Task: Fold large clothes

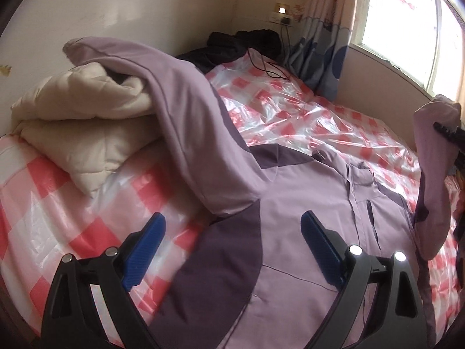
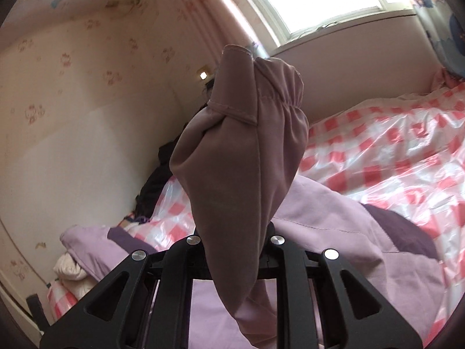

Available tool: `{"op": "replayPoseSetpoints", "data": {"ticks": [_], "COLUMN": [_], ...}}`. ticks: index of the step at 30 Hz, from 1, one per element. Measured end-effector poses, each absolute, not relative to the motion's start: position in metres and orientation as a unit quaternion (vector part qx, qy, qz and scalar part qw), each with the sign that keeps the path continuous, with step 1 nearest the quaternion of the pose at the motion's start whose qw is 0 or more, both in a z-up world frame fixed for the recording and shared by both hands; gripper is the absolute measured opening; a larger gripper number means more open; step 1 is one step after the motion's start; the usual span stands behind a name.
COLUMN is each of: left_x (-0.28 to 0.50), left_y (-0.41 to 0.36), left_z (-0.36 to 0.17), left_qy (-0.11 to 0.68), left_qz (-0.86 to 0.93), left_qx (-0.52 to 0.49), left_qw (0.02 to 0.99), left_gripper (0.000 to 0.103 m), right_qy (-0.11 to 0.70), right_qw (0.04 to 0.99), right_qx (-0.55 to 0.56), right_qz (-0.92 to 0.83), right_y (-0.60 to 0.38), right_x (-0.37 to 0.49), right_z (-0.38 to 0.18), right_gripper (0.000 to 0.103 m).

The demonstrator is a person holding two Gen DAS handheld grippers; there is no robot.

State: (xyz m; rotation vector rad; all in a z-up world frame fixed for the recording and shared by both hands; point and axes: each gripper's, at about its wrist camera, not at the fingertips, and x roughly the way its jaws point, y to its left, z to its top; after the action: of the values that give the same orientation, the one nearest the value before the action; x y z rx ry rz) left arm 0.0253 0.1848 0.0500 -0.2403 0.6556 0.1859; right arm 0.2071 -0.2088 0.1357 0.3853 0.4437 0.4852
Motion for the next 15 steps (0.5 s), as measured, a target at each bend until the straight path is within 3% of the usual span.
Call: {"op": "replayPoseSetpoints", "data": {"ticks": [9, 15], "left_x": [0.025, 0.025], "left_y": [0.195, 0.202], "left_z": [0.049, 0.048], "left_qy": [0.324, 0.329], "left_qz": [0.089, 0.085], "left_qx": [-0.134, -0.153], "left_qw": [0.932, 0.928], "left_gripper": [0.091, 0.091], "right_qy": [0.301, 0.363], "right_qw": [0.907, 0.887], "right_qx": [0.071, 0.044], "right_qz": [0.287, 0.283], "right_y": [-0.045, -0.004], "right_x": [0.218, 0.227], "right_z": [0.055, -0.019], "right_gripper": [0.014, 0.014]}}
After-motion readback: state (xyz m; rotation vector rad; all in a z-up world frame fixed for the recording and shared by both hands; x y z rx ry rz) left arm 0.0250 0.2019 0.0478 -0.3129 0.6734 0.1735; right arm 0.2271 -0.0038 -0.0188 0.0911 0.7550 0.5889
